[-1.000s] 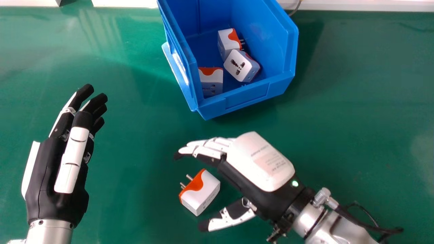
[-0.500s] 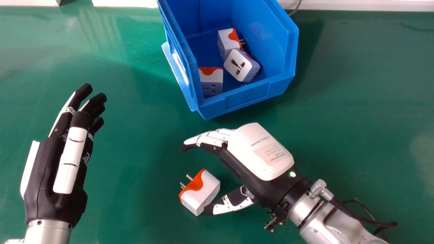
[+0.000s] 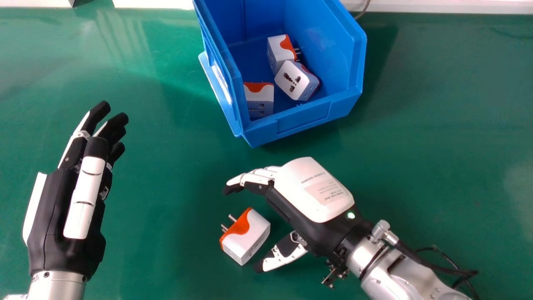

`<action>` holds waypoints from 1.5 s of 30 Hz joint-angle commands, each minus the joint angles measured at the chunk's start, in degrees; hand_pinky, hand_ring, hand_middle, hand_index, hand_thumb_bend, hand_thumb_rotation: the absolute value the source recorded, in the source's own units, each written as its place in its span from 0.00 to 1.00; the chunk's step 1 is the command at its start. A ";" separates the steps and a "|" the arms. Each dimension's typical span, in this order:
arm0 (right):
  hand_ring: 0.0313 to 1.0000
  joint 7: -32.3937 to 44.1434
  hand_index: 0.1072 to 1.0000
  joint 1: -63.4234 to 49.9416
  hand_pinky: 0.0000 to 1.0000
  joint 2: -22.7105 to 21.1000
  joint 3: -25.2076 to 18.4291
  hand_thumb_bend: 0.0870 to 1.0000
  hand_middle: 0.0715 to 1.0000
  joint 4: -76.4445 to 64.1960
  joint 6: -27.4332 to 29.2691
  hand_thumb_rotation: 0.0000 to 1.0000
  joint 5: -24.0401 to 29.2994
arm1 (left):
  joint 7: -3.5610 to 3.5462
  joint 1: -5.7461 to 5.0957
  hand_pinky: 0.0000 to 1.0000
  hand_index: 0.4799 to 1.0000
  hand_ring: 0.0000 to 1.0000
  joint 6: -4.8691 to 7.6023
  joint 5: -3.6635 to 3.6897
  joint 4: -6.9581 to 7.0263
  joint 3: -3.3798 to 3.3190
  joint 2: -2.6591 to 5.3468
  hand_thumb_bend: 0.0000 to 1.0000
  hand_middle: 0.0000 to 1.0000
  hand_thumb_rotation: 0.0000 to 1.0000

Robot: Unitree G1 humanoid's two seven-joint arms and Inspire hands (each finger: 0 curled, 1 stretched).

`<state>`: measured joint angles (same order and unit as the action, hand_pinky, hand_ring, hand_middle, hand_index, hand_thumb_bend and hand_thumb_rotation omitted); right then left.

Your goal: Pick all objects and put in blue box

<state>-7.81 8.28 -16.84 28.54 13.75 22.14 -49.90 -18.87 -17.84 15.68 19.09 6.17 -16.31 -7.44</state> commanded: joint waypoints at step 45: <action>0.78 4.79 0.78 4.26 0.66 1.99 4.90 0.93 0.81 1.33 -10.79 0.30 -3.18 | -0.48 0.47 0.96 0.84 0.94 2.30 -0.12 -0.50 -0.73 -0.82 0.67 0.89 0.78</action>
<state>-2.90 11.74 -15.15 33.00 14.49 11.93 -52.59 -19.61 -17.52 17.37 19.10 4.24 -16.71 -7.69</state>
